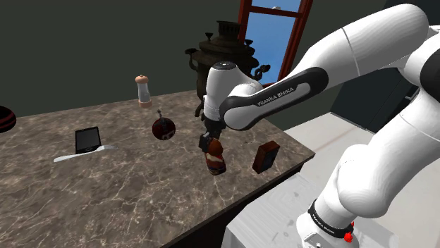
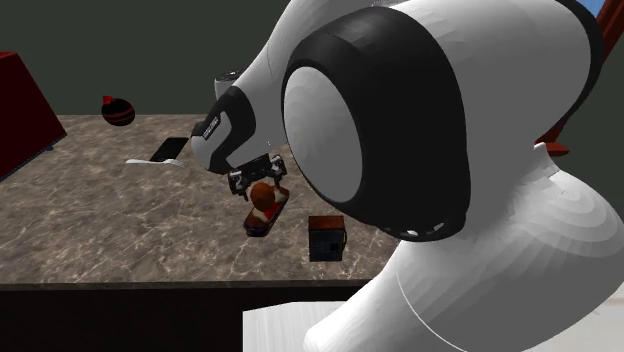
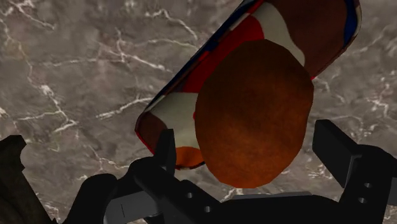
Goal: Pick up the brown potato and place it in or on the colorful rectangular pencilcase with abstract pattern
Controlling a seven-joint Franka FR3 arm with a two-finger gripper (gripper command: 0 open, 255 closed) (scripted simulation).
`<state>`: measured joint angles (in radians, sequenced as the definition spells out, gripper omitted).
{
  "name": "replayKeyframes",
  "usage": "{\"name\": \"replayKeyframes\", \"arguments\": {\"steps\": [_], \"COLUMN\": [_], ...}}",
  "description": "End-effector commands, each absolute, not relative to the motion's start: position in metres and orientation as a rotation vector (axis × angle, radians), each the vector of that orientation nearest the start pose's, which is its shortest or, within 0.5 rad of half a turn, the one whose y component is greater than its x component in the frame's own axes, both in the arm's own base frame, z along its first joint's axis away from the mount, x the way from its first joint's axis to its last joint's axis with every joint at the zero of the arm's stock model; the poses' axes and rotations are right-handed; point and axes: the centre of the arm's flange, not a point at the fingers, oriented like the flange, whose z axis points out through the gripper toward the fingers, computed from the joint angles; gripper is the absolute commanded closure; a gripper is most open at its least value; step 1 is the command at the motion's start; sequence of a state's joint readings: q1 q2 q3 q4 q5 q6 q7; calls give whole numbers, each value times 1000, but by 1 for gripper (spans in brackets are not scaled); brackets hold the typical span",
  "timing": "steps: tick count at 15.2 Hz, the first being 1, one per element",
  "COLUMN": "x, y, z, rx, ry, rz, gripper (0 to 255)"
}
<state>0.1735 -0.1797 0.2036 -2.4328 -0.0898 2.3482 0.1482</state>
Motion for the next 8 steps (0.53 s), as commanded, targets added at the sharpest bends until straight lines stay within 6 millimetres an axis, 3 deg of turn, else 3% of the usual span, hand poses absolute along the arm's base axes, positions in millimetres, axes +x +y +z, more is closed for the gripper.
{"name": "replayKeyframes", "arguments": {"steps": [1, 4, 8], "x": [438, 434, 434], "y": [174, 176, 176], "z": [394, 430, 430], "rx": [-3179, -3179, -3179], "ry": [-460, -460, -460], "rz": [-183, -183, -183], "gripper": [0, 0, 0]}}
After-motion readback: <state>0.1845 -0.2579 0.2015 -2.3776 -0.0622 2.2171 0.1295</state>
